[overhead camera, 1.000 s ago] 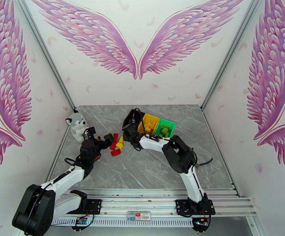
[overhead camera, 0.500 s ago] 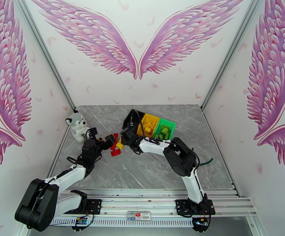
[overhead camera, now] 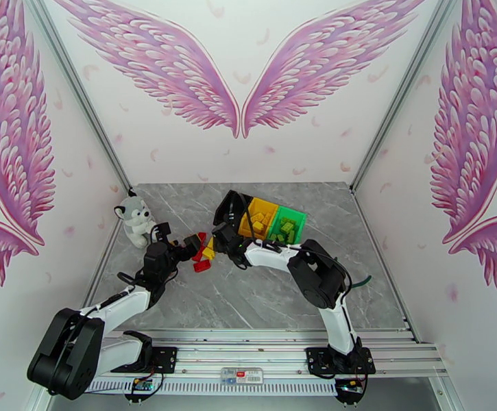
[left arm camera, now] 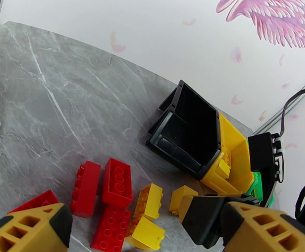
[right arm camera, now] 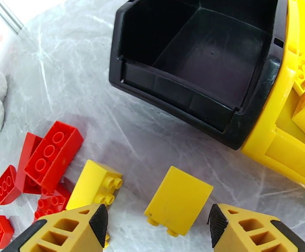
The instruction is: Sort the legos into containers by color
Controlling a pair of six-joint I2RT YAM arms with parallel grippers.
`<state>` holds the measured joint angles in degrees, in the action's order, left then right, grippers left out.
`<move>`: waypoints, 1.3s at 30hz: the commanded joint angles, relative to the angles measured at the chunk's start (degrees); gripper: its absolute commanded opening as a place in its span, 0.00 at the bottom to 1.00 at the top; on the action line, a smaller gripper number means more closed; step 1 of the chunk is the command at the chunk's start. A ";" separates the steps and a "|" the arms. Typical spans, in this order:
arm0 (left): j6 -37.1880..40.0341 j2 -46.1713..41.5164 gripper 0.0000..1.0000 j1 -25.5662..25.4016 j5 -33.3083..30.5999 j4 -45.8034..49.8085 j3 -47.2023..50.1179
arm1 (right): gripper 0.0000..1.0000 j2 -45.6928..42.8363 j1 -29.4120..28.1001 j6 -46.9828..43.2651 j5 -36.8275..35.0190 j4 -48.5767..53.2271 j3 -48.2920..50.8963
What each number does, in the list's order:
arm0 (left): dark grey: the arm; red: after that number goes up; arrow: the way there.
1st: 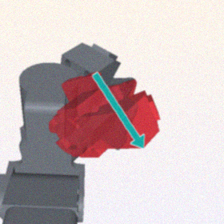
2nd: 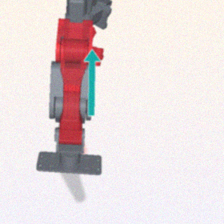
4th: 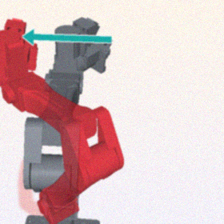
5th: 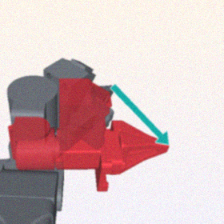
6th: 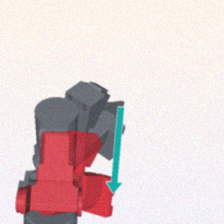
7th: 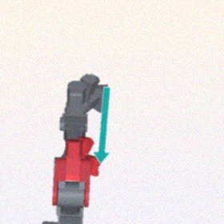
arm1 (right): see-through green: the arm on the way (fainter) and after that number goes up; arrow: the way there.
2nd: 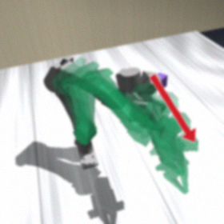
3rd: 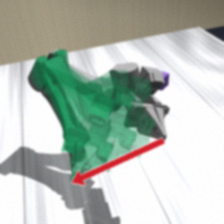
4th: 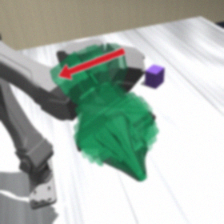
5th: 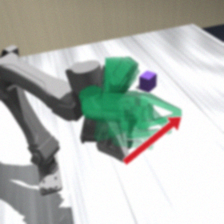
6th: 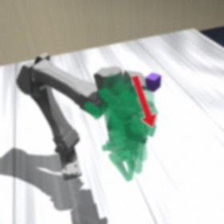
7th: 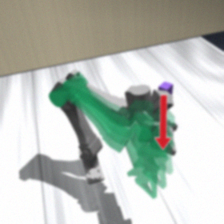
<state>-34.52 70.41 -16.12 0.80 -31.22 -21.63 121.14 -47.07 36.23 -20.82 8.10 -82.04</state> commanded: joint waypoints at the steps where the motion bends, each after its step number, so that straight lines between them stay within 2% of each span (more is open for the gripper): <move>1: -0.01 0.40 0.99 0.28 0.95 -0.95 -1.40 | 0.69 2.61 0.83 0.68 0.44 0.72 -1.22; 10: -0.02 0.29 0.99 0.28 0.95 -0.95 -1.40 | 0.65 5.85 1.26 0.64 0.87 1.76 -4.39; 17: 0.16 1.21 0.99 0.24 1.93 -0.94 -1.99 | 0.50 5.77 1.70 0.23 0.38 2.08 -4.35; 25: 0.88 6.63 0.99 -1.97 5.80 -1.83 -5.57 | 0.33 -2.56 1.69 -1.26 -0.06 -1.95 3.72; 32: 2.83 11.21 0.99 -6.29 6.14 -1.13 -10.27 | 0.32 -9.46 3.51 -3.25 -3.90 -0.64 7.95; 39: 3.49 18.34 0.99 -9.90 8.04 -1.30 -17.57 | 0.31 -15.11 9.43 -4.01 -4.68 0.67 10.11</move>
<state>-32.36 86.11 -24.71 7.29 -31.99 -35.44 108.79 -39.72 33.30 -23.62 7.73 -72.69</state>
